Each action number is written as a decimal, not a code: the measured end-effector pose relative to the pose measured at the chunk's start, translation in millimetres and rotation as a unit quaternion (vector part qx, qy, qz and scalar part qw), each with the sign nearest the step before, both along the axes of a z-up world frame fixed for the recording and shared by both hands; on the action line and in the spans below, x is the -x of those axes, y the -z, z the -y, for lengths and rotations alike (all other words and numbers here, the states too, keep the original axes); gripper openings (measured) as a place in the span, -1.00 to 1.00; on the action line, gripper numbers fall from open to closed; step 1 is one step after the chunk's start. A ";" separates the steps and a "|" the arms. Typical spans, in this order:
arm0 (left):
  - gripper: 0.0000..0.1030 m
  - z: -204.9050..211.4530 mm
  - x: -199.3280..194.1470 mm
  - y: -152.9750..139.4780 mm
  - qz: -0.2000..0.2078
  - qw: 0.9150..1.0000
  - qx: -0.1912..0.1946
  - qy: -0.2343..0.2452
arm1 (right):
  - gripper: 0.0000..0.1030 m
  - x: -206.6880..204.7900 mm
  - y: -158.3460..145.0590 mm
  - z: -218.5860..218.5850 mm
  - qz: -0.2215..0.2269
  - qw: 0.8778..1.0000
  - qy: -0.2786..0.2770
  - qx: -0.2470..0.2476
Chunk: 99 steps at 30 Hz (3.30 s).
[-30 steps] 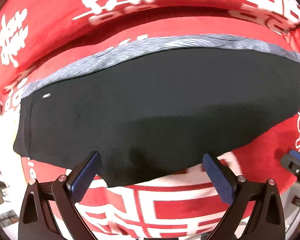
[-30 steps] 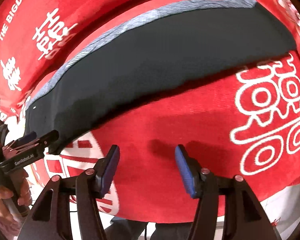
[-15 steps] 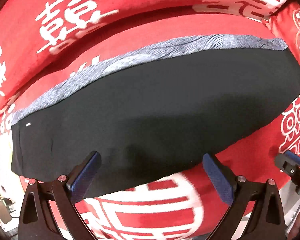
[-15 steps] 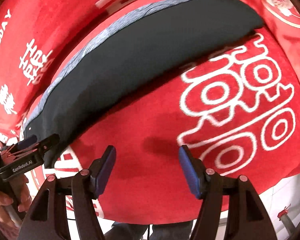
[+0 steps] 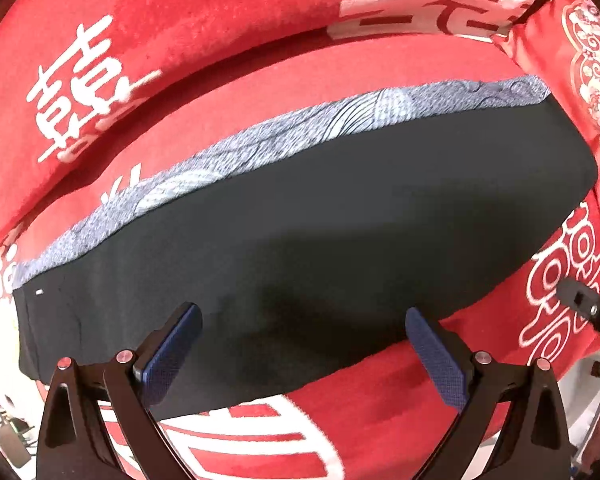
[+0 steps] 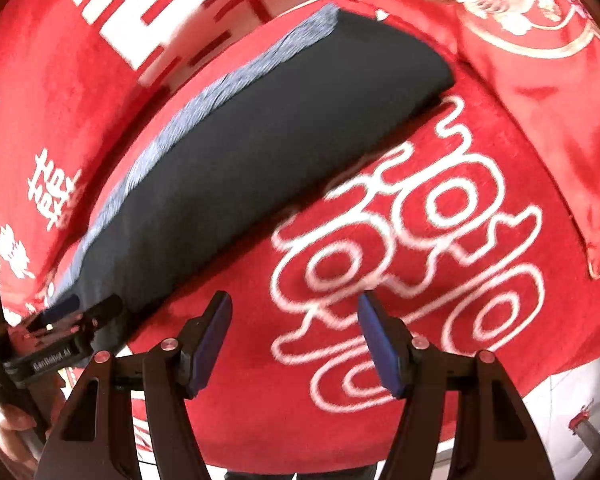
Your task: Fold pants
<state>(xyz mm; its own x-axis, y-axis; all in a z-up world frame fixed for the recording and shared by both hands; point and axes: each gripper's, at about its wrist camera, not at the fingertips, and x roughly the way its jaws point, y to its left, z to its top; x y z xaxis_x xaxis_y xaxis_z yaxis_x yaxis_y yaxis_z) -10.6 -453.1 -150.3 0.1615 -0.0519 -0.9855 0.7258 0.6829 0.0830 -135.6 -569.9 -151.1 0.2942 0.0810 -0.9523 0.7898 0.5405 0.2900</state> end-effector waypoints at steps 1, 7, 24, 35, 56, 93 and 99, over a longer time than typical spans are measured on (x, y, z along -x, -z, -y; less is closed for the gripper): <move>1.00 4.0 0.8 -1.0 0.003 1.000 0.004 0.001 | 0.34 1.7 0.1 6.4 0.005 1.000 0.008 -0.001; 1.00 23.2 6.6 -5.4 0.025 1.000 0.012 -0.003 | 0.33 7.7 -5.5 46.9 0.027 0.998 0.048 0.026; 1.00 35.2 -6.2 26.8 0.006 0.999 -0.004 -0.032 | -0.78 0.1 2.6 100.4 0.006 0.996 0.072 0.053; 1.00 27.8 -4.8 25.9 0.000 0.999 0.009 -0.043 | -0.19 14.6 19.6 41.2 0.038 0.997 0.062 -0.035; 1.00 21.3 -9.3 31.5 0.001 0.999 0.011 -0.048 | 0.38 28.2 24.6 36.3 0.110 0.988 0.081 -0.067; 1.00 19.6 -9.9 34.1 0.007 0.999 0.013 -0.051 | 0.38 14.3 52.7 82.7 0.288 0.937 0.162 -0.112; 1.00 18.4 -12.2 33.3 0.004 0.999 0.010 -0.054 | -0.51 0.2 62.8 92.0 0.257 0.938 0.183 -0.145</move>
<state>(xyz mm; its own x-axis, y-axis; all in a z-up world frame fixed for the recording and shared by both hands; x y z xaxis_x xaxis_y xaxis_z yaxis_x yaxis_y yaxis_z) 1.7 -471.4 -183.6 0.1748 -0.0536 -0.9831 0.6478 0.7582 0.0738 -135.8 -661.9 -213.9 0.7668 0.1183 -0.6308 0.6229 0.1000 0.7759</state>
